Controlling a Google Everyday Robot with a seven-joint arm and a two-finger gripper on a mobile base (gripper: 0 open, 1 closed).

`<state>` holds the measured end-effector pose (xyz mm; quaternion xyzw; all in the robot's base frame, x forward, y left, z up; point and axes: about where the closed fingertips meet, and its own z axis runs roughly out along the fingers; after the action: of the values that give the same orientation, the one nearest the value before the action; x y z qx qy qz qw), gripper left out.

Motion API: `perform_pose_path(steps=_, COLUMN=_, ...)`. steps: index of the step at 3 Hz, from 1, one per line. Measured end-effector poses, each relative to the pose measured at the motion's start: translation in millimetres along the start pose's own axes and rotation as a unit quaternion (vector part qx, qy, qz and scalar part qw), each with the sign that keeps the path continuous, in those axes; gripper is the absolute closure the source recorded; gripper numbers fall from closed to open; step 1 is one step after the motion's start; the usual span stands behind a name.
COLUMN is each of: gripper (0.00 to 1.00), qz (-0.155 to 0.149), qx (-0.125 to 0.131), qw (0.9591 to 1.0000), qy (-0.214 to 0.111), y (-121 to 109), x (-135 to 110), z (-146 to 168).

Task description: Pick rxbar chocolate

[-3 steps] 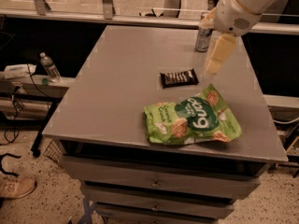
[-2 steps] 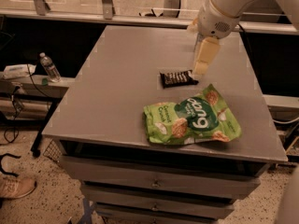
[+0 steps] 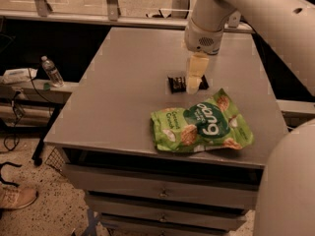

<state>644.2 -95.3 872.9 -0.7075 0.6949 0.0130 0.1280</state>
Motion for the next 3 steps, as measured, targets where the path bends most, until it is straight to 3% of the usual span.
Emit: perform_pose_path(steps=3, gripper=0.00, qz=0.026, qx=-0.023, qw=0.9987, qy=0.037, y=1, x=10, z=47)
